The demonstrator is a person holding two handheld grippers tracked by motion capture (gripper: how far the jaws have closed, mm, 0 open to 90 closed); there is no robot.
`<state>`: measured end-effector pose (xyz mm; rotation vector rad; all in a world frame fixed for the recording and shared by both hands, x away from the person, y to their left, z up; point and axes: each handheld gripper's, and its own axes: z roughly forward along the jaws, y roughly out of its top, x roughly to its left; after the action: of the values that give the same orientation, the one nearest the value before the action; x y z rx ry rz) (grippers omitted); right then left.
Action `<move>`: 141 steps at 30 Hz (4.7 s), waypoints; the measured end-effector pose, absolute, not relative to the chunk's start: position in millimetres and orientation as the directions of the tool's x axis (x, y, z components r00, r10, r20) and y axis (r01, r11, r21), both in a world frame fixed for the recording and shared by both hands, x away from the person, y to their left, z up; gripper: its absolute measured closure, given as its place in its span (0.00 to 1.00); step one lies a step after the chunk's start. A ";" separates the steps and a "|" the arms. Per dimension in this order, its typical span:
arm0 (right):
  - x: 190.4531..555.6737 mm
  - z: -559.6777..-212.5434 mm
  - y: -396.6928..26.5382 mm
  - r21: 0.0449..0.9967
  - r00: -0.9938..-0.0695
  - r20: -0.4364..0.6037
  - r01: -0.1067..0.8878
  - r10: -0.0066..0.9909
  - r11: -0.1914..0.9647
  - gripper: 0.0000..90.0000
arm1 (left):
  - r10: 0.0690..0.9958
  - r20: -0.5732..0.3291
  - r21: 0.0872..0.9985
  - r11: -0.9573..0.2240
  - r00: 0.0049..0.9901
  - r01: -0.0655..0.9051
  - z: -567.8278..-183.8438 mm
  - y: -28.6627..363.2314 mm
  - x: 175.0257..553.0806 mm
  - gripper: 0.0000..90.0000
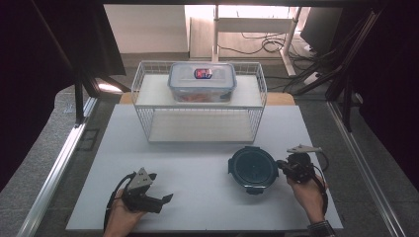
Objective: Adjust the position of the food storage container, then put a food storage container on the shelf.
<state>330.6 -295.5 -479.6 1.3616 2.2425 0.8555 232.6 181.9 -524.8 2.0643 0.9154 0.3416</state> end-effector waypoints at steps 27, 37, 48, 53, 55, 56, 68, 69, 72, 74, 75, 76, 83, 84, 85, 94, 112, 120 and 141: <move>323.8 -492.9 -216.5 0.674 -0.634 0.147 0.626 0.760 0.392 1.00 | 0.730 -0.101 0.772 -0.371 0.676 0.517 -526.6 187.0 236.7 0.08; 319.8 -495.0 -184.0 0.681 -0.673 0.131 0.595 0.728 0.427 1.00 | 0.733 -0.101 0.771 -0.369 0.672 0.519 -524.8 188.0 233.3 0.08; 325.6 -495.9 -172.9 0.696 -0.702 0.094 0.553 0.706 0.458 0.99 | 0.734 -0.094 0.765 -0.379 0.672 0.521 -523.6 188.2 231.0 0.08; 314.1 -486.0 -183.5 0.725 -0.713 0.025 0.496 0.701 0.478 0.92 | 0.735 -0.109 0.774 -0.359 0.669 0.521 -520.4 191.8 227.9 0.10; 305.9 -481.9 -192.7 0.750 -0.718 0.020 0.471 0.696 0.464 0.83 | 0.733 -0.108 0.772 -0.364 0.672 0.521 -519.9 190.9 225.0 0.10; 301.6 -480.2 -196.4 0.760 -0.718 0.017 0.462 0.696 0.458 0.79 | 0.732 -0.105 0.771 -0.367 0.673 0.520 -519.6 190.1 223.1 0.10; 270.1 -476.6 -208.7 0.830 -0.754 0.020 0.379 0.656 0.410 0.16 | 0.728 -0.099 0.779 -0.367 0.678 0.508 -522.8 192.4 208.1 0.10; 266.3 -477.1 -208.0 0.832 -0.760 0.021 0.373 0.649 0.410 0.12 | 0.729 -0.095 0.780 -0.369 0.678 0.505 -523.6 192.8 207.7 0.09; 260.0 -482.0 -207.2 0.821 -0.778 0.033 0.379 0.628 0.427 0.05 | 0.728 -0.094 0.784 -0.366 0.679 0.501 -524.7 193.4 207.1 0.08; 257.6 -486.1 -208.6 0.815 -0.784 0.046 0.387 0.619 0.430 0.05 | 0.729 -0.093 0.788 -0.363 0.679 0.498 -524.9 193.6 207.1 0.08; 257.1 -487.9 -209.5 0.811 -0.785 0.057 0.396 0.617 0.430 0.04 | 0.729 -0.093 0.788 -0.363 0.679 0.497 -525.0 193.7 207.2 0.08; 257.0 -488.9 -210.3 0.808 -0.785 0.062 0.402 0.617 0.431 0.04 | 0.729 -0.093 0.789 -0.361 0.679 0.496 -525.3 193.8 207.3 0.08; 260.5 -493.6 -215.2 0.800 -0.776 0.089 0.430 0.625 0.419 0.04 | 0.726 -0.103 0.791 -0.355 0.680 0.498 -526.8 194.2 208.6 0.07; 260.7 -493.7 -215.2 0.800 -0.776 0.089 0.429 0.625 0.419 0.03 | 0.725 -0.106 0.794 -0.350 0.680 0.497 -527.1 194.5 208.8 0.07; 260.9 -493.7 -215.1 0.800 -0.777 0.088 0.428 0.624 0.420 0.03 | 0.724 -0.108 0.795 -0.348 0.681 0.497 -527.3 194.7 209.0 0.07; 264.3 -493.2 -214.8 0.797 -0.774 0.071 0.423 0.629 0.432 0.03 | 0.714 -0.131 0.793 -0.340 0.688 0.504 -528.0 193.4 211.1 0.06; 274.8 -478.3 -194.0 0.720 -0.761 0.126 0.511 0.637 0.469 0.08 | 0.683 -0.227 0.775 -0.305 0.694 0.553 -515.7 179.8 228.7 0.05; 291.5 -473.8 -186.8 0.720 -0.749 0.181 0.542 0.638 0.432 0.17 | 0.658 -0.246 0.797 -0.280 0.711 0.535 -498.4 165.9 259.6 0.11; 328.9 -492.7 -167.9 0.559 -0.673 0.475 0.728 0.566 0.396 0.24 | 0.474 -0.578 0.630 -0.257 0.664 0.733 -523.8 149.4 309.3 0.19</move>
<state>328.9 -167.9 -492.7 1.3153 2.7932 1.3032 309.3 149.4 -523.8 1.9125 0.9464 -0.3353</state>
